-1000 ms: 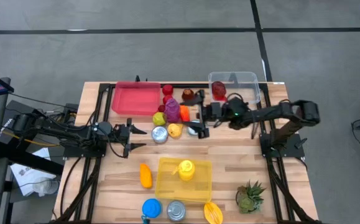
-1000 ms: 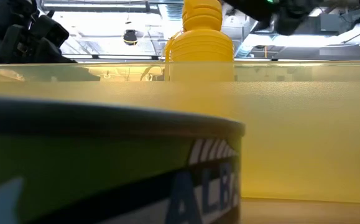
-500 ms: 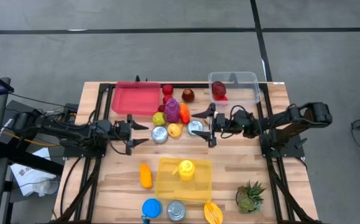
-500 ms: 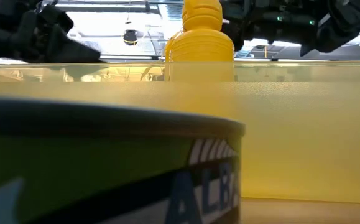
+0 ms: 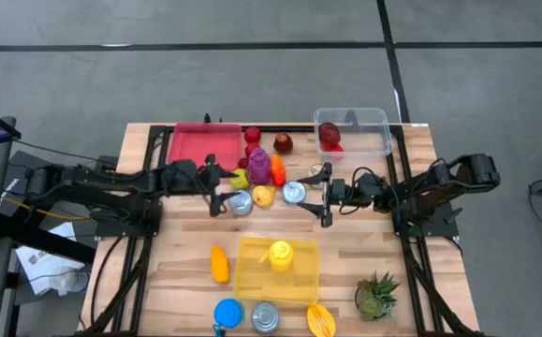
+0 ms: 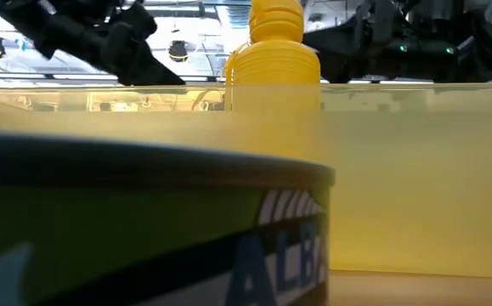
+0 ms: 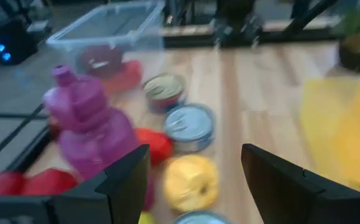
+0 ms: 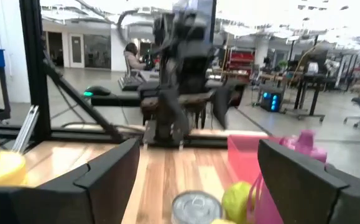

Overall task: Pick & Place Food Item
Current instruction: Put the purple water bottle into the yellow bin

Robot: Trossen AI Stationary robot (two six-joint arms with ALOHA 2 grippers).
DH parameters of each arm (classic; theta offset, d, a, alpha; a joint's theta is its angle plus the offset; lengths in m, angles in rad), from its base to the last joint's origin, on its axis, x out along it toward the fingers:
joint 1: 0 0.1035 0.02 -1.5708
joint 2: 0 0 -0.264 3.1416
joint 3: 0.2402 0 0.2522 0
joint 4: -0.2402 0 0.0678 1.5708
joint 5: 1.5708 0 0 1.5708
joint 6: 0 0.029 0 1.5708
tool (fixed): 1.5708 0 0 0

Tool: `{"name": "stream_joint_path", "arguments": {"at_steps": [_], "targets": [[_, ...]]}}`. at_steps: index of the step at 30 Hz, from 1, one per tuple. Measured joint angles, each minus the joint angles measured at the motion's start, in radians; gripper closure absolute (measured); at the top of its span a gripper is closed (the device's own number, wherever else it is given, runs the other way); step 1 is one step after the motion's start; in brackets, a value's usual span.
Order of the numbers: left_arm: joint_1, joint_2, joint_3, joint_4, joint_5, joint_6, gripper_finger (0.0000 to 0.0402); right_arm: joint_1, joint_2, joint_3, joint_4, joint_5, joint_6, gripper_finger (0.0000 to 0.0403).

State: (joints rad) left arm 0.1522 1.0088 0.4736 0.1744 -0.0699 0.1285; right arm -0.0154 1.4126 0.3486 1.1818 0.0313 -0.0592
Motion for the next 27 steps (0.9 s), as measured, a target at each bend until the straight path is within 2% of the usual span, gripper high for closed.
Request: {"name": "stream_joint_path", "arguments": {"at_steps": [7, 12, 18, 27], "targets": [[0.084, 0.028, 0.225, -0.300, 0.003, 0.105, 0.0152, 0.000, -0.001, -0.039, -0.035, -0.001, 0.034, 0.0088], [0.126, 0.085, 0.335, -0.399, 0.005, 0.206, 0.0119, 0.000, -0.001, -0.039, -0.081, -0.003, 0.034, 0.0088], [0.183, 0.235, 0.489, -0.584, 0.005, 0.261, 0.0079, 0.001, -0.001, -0.039, -0.120, -0.008, 0.034, 0.0088], [0.221, 0.454, 0.764, -0.847, -0.009, 0.369, 0.0075, 0.002, -0.001, -0.039, -0.157, -0.013, 0.050, 0.0088]]}}
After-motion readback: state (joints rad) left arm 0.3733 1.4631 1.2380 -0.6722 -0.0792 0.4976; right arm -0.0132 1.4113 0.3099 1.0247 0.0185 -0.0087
